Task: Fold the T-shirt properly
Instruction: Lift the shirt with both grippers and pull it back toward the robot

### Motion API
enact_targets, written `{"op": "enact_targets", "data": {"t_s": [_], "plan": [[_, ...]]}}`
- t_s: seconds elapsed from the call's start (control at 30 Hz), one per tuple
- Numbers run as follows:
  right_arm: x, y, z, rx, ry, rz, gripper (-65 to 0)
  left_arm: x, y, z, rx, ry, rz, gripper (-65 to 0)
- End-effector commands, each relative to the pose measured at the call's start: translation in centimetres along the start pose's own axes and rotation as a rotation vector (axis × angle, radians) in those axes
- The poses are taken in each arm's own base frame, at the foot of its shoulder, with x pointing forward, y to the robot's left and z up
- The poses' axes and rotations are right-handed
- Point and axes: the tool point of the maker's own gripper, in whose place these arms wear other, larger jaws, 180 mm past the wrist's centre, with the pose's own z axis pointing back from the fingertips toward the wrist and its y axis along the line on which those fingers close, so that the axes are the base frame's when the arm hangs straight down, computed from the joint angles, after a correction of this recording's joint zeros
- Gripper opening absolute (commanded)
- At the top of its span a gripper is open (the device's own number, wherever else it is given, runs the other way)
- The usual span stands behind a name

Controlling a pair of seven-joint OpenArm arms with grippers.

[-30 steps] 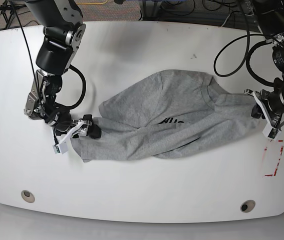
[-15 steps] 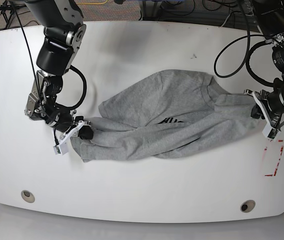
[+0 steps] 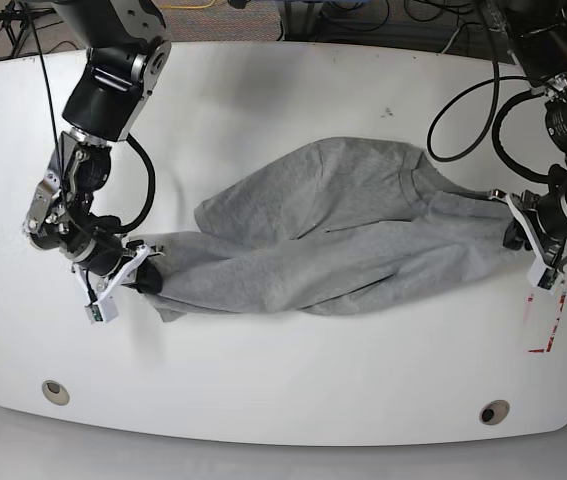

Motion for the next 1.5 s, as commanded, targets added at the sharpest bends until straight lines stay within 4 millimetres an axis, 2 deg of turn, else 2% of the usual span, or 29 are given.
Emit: {"op": "enact_targets", "data": {"t_s": [0.0, 0.27, 0.37, 0.5, 0.6, 0.8, 0.83, 0.97, 1.0, 1.17, 1.33, 1.47], "plan": [[3.5, -0.8, 2.9, -0.062, -0.077, 0.103, -65.0, 2.7, 0.9, 1.0, 0.028, -0.078, -0.022, -65.0], [6.1, -1.3, 6.6, -0.157, -0.110, 0.236, -65.0, 6.1, 0.9, 1.3, 0.028, -0.168, -0.006, -65.0], [7.3, -1.5, 7.9, -0.190, -0.129, 0.281, -65.0, 8.0, 1.1, 1.7, 0.032, -0.217, -0.007, -65.0], [10.2, -1.9, 9.8, -0.238, -0.179, 0.342, -65.0, 10.5, 1.1, 2.3, 0.032, -0.295, -0.009, -65.0], [11.5, -2.2, 10.7, -0.263, -0.188, 0.366, -65.0, 12.2, 1.2, 3.0, 0.037, -0.343, -0.011, -65.0], [15.6, -3.0, 13.1, -0.320, -0.247, 0.421, -65.0, 16.9, 2.2, 5.6, 0.071, -0.465, -0.037, -65.0], [16.9, -3.2, 13.9, -0.336, -0.270, 0.434, -65.0, 18.4, 2.3, 6.4, 0.077, -0.504, -0.043, -65.0], [19.6, -3.4, 15.7, -0.374, -0.314, 0.463, -65.0, 21.6, 2.1, 8.3, 0.079, -0.596, -0.051, -65.0], [20.9, -3.3, 16.5, -0.387, -0.331, 0.480, -65.0, 23.0, 2.3, 9.4, 0.087, -0.636, -0.057, -65.0], [25.2, -1.5, 18.2, -0.416, -0.367, 0.599, -65.0, 27.3, 3.8, 13.8, 0.186, -0.739, -0.080, -65.0], [28.7, -0.2, 20.4, -0.449, -0.416, 0.673, -65.0, 31.9, 3.0, 16.7, 0.207, -0.815, -0.121, -65.0], [32.0, 0.9, 21.9, -0.462, -0.449, 0.715, -65.0, 35.2, 3.4, 20.3, 0.231, -0.893, -0.124, -65.0]]}}
